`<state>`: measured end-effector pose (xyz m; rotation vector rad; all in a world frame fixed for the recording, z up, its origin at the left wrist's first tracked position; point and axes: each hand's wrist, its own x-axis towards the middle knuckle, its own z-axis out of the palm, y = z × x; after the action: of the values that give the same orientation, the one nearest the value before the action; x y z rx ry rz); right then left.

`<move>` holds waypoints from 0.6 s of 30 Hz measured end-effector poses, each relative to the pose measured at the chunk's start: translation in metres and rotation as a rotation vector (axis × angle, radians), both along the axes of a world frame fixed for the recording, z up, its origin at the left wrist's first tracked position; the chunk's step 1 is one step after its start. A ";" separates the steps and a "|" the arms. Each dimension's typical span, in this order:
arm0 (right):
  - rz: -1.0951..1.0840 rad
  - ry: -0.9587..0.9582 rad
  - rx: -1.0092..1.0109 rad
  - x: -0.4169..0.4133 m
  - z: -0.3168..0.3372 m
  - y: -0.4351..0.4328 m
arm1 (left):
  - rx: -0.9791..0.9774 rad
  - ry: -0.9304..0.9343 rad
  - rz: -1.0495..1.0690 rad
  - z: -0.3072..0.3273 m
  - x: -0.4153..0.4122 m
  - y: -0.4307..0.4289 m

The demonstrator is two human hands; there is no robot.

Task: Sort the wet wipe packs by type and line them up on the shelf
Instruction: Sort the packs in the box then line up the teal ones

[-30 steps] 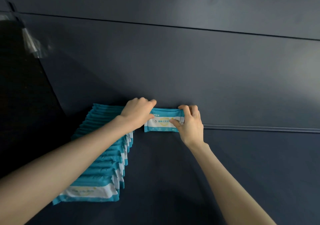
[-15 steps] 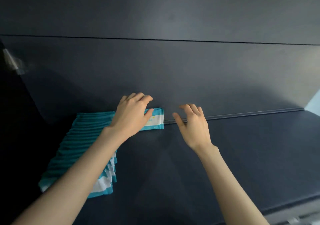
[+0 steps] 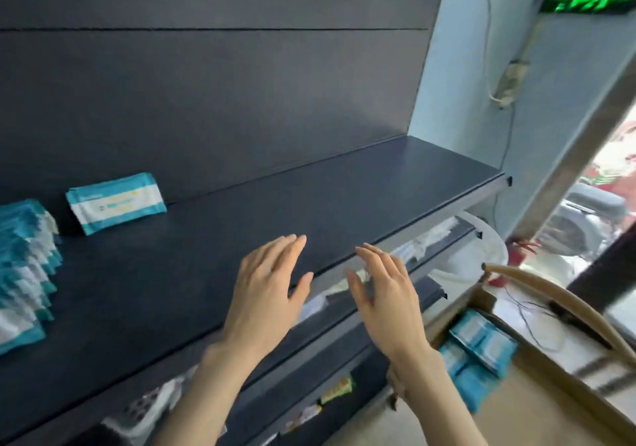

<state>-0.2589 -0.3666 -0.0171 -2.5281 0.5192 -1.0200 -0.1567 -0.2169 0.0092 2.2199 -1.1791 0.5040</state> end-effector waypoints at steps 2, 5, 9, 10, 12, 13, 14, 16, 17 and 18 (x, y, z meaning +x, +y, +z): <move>-0.050 0.060 0.019 -0.055 -0.019 -0.018 | 0.019 0.073 -0.059 -0.024 -0.045 -0.025; -0.124 0.165 0.050 -0.137 -0.051 -0.042 | 0.069 0.197 -0.146 -0.063 -0.115 -0.064; -0.243 0.271 0.137 -0.227 -0.088 -0.063 | 0.171 0.313 -0.260 -0.106 -0.191 -0.105; -0.278 0.295 0.153 -0.245 -0.096 -0.067 | 0.209 0.331 -0.280 -0.113 -0.206 -0.112; -0.346 0.349 0.191 -0.278 -0.110 -0.076 | 0.289 0.354 -0.319 -0.127 -0.231 -0.127; -0.377 0.375 0.217 -0.291 -0.115 -0.080 | 0.325 0.361 -0.341 -0.133 -0.240 -0.134; -0.407 0.391 0.241 -0.302 -0.118 -0.085 | 0.355 0.365 -0.364 -0.138 -0.247 -0.142; -0.456 0.396 0.272 -0.317 -0.125 -0.097 | 0.392 0.379 -0.400 -0.144 -0.255 -0.161; -0.478 0.391 0.280 -0.321 -0.128 -0.104 | 0.399 0.385 -0.415 -0.146 -0.256 -0.172; -0.498 0.383 0.288 -0.323 -0.131 -0.112 | 0.402 0.387 -0.425 -0.147 -0.257 -0.182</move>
<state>-0.5820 -0.4785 -0.1483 -2.3802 1.3507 -0.5393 -0.4137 -0.3989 -0.1379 2.1480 -1.5712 -0.3487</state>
